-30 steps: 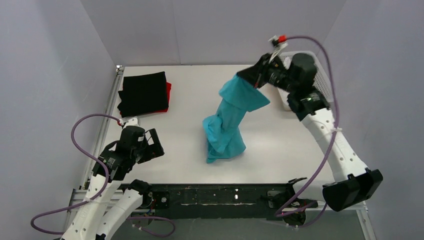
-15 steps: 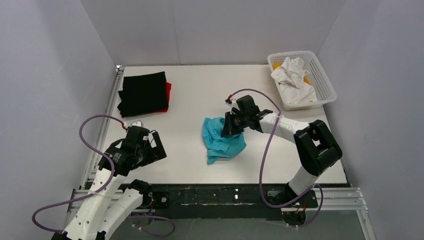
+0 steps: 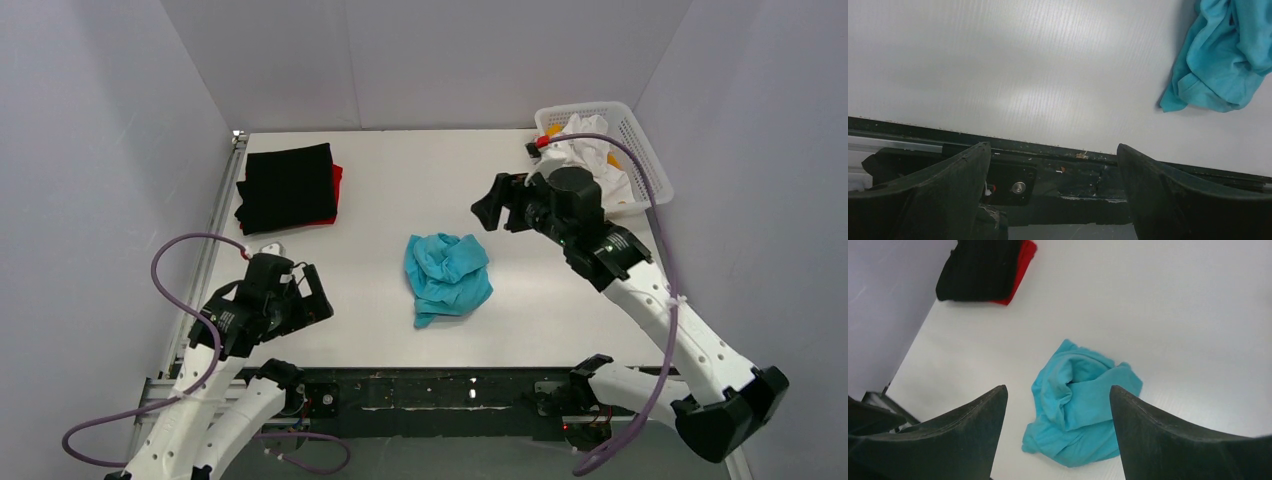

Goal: Fold and stack the t-shirts
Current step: Move the tshirt to the center of the board, then flatten out the tshirt

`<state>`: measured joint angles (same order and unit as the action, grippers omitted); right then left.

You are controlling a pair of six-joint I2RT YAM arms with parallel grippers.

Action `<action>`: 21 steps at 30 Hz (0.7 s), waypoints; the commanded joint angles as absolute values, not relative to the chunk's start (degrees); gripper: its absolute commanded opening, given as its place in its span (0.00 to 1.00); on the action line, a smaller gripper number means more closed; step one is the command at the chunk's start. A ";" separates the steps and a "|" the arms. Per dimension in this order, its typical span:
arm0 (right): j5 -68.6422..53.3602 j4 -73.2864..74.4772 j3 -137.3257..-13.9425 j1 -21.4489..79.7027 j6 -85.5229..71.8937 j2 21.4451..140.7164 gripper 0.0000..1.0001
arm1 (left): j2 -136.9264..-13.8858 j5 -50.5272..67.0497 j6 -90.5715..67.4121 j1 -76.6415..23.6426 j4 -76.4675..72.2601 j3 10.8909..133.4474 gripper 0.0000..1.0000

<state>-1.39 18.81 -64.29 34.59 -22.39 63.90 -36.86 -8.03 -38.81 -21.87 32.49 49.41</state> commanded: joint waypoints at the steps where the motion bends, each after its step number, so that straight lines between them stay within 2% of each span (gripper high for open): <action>1: 13.62 24.31 -61.30 34.37 -23.54 56.63 0.83 | -38.71 -2.57 -39.24 -21.88 33.90 49.46 0.98; 7: 10.98 20.72 -52.58 34.37 -22.72 50.32 0.86 | -51.59 13.84 -42.56 -21.89 16.24 45.30 0.98; 12: 6.30 19.33 -50.80 33.39 -21.32 56.21 0.88 | -68.73 22.44 -46.02 -21.88 1.55 46.19 0.98; 21: -16.68 15.40 -57.44 24.64 -25.01 80.94 0.67 | -92.55 28.80 -50.58 -22.41 -11.28 52.19 0.96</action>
